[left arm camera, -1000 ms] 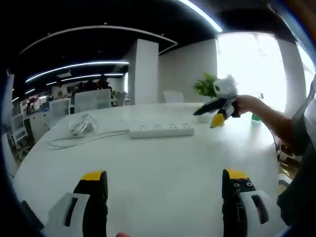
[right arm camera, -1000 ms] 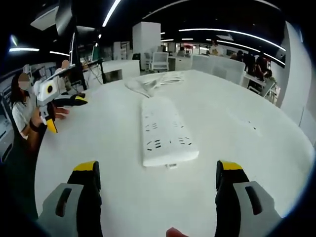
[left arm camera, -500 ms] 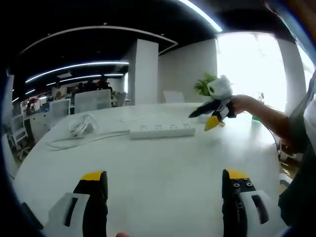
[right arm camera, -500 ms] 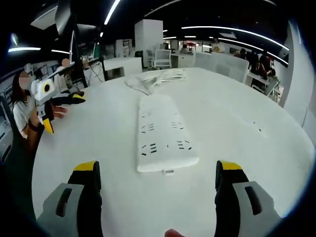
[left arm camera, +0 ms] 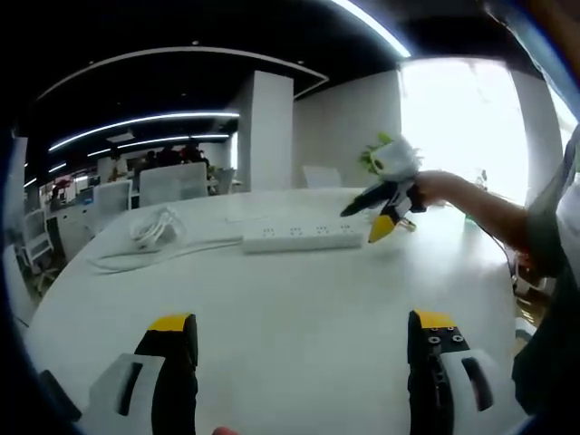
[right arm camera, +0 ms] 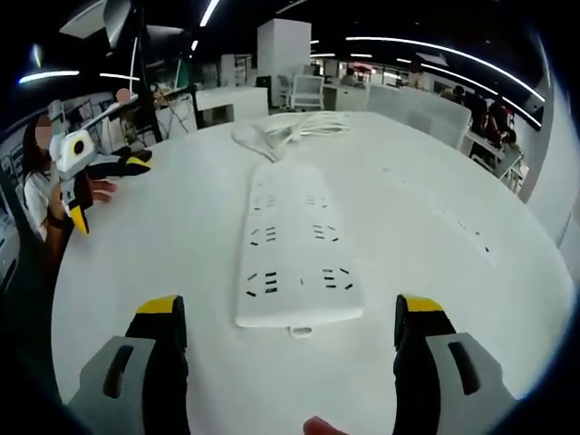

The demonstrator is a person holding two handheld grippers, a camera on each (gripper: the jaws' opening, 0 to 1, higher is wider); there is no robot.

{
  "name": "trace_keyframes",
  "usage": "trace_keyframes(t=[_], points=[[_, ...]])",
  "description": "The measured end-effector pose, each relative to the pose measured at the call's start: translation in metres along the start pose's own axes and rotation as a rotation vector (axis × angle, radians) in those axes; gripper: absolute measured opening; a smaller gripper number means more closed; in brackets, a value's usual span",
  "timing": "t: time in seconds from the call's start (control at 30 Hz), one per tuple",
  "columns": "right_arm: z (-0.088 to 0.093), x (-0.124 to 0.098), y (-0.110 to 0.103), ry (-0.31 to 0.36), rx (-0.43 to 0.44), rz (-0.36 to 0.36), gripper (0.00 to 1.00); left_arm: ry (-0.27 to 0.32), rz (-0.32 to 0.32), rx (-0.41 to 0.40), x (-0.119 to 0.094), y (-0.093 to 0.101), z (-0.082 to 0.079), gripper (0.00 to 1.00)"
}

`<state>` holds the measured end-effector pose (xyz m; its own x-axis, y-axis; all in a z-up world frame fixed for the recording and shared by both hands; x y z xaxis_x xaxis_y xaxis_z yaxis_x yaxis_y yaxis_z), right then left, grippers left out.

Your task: Straighten the power strip on the desk, plug the charger into it

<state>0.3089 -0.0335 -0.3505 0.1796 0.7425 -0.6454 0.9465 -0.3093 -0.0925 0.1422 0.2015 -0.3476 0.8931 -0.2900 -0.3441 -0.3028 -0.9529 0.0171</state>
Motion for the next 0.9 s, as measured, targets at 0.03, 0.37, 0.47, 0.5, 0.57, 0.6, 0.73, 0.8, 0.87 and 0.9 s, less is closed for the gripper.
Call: trace_keyframes(t=[0.03, 0.37, 0.47, 0.5, 0.57, 0.6, 0.73, 0.8, 0.87, 0.9], points=[[0.001, 0.001, 0.000, -0.002, 0.002, -0.003, 0.96, -0.001, 0.000, 0.000, 0.000, 0.000, 0.000, 1.00], [-0.001, 0.009, 0.001, -0.015, -0.002, -0.025, 0.95, 0.001, -0.003, 0.002, 0.001, 0.001, -0.001, 1.00], [-0.002, 0.011, 0.002, -0.020, -0.003, -0.025, 0.95, -0.001, -0.003, 0.002, 0.002, 0.001, -0.001, 1.00], [-0.002, 0.012, 0.002, -0.022, -0.005, -0.027, 0.94, -0.002, -0.004, 0.003, 0.002, 0.000, -0.001, 1.00], [-0.001, 0.014, 0.002, -0.028, -0.008, -0.032, 0.94, -0.004, -0.007, 0.005, 0.002, 0.000, -0.001, 1.00], [-0.001, 0.015, 0.002, -0.029, -0.008, -0.035, 0.93, -0.004, -0.008, 0.005, 0.002, 0.000, -0.001, 1.00], [0.000, 0.018, 0.002, -0.028, 0.005, -0.040, 0.92, -0.008, -0.011, 0.007, 0.002, -0.001, -0.001, 1.00], [0.000, 0.018, 0.003, -0.024, 0.009, -0.039, 0.91, -0.008, -0.011, 0.009, 0.002, -0.001, 0.000, 1.00], [0.001, 0.018, 0.004, -0.027, 0.010, -0.038, 0.90, -0.008, -0.012, 0.009, 0.001, -0.001, 0.000, 1.00], [0.001, 0.018, 0.004, -0.028, 0.008, -0.039, 0.90, -0.009, -0.014, 0.010, 0.001, -0.002, 0.000, 1.00]])
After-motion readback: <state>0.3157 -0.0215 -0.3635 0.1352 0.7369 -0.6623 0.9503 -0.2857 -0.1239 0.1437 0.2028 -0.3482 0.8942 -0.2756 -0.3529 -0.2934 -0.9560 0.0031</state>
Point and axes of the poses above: the point that each gripper's makers call its tool centre point, and the gripper's own axes: x roughly forward along the fingers, y roughly to its right, z roughly out of its underside, the point moved 2 cm from there along -x, roughly backward along the fingers, and after that the axes turned 12 degrees about -z, right-handed, at the moved point
